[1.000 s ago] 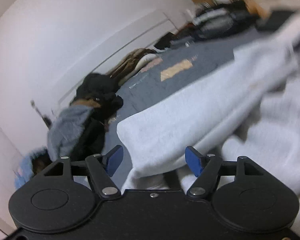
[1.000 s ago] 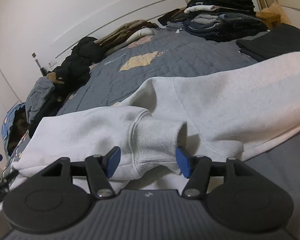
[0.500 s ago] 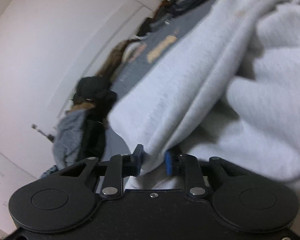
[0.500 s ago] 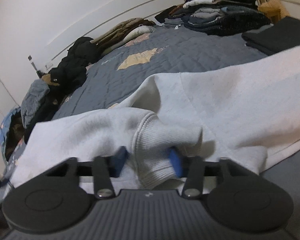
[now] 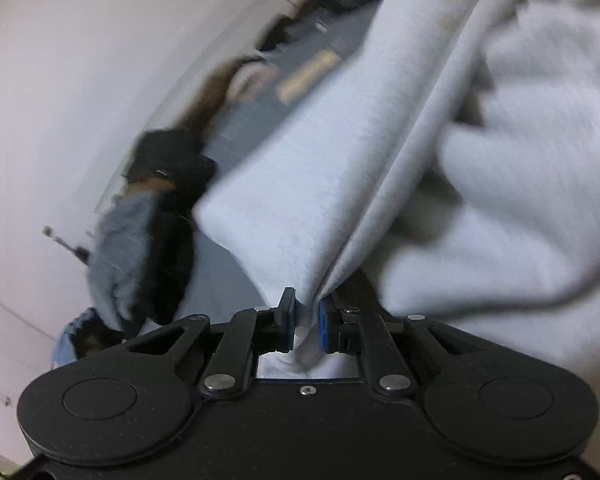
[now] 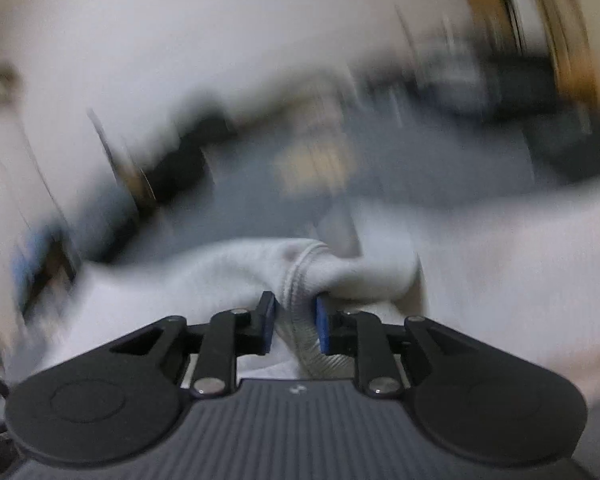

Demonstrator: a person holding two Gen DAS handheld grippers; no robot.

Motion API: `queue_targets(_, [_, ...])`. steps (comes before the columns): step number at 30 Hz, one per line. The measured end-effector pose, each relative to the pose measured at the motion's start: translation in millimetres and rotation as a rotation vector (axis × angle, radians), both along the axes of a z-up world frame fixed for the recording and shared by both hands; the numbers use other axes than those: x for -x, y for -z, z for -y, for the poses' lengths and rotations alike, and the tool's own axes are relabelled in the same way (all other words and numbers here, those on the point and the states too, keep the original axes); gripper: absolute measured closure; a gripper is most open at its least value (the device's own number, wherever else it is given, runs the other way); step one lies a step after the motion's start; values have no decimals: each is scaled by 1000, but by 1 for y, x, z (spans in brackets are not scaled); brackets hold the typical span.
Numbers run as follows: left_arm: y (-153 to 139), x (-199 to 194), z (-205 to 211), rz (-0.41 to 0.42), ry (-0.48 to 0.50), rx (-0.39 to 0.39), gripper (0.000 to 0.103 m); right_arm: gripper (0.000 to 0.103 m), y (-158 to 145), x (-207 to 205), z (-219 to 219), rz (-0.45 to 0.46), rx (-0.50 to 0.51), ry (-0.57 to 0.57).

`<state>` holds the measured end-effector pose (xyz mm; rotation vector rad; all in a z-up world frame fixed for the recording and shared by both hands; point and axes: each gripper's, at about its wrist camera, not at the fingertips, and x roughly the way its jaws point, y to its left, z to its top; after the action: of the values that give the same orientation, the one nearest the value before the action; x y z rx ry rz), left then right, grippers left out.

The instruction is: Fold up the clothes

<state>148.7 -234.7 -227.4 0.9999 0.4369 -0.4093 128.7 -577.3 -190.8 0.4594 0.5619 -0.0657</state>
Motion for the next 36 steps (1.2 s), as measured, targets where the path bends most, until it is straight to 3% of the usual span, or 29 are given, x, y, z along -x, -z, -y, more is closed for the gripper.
queue_targets(2, [2, 4, 3, 4, 12, -18, 79, 80, 22, -9, 11, -158, -86, -16])
queue_targets(4, [-8, 4, 3, 16, -2, 17, 73, 76, 12, -4, 14, -126, -73, -28])
queue_targets(8, [-31, 8, 3, 37, 11, 129, 72, 69, -4, 8, 24, -82, -103, -24])
queue_targets(11, [-23, 13, 15, 67, 54, 93, 67, 61, -2, 9, 27, -64, -113, -14])
queue_targets(13, [-16, 15, 21, 66, 80, 51, 60, 60, 5, 7, 27, -61, -98, 6])
queue_targets(15, [-12, 17, 22, 87, 94, 34, 59, 60, 14, 4, 25, -69, -105, 8])
queue_targets(16, [-12, 16, 23, 100, 89, 34, 59, 62, 18, 3, 23, -73, -113, 2])
queue_targets(19, [-11, 11, 21, 110, 71, 42, 59, 88, 20, 1, 17, -78, -134, -45])
queue_targets(23, [-13, 3, 16, 80, 49, 69, 59, 88, -1, 9, 16, -58, -98, -80])
queue_targets(30, [-59, 8, 14, -11, 70, 257, 57, 83, -10, 19, 42, -130, -19, -21])
queue_targets(36, [-101, 23, 44, -130, 138, 489, 53, 69, -7, 19, 67, -72, -46, 47])
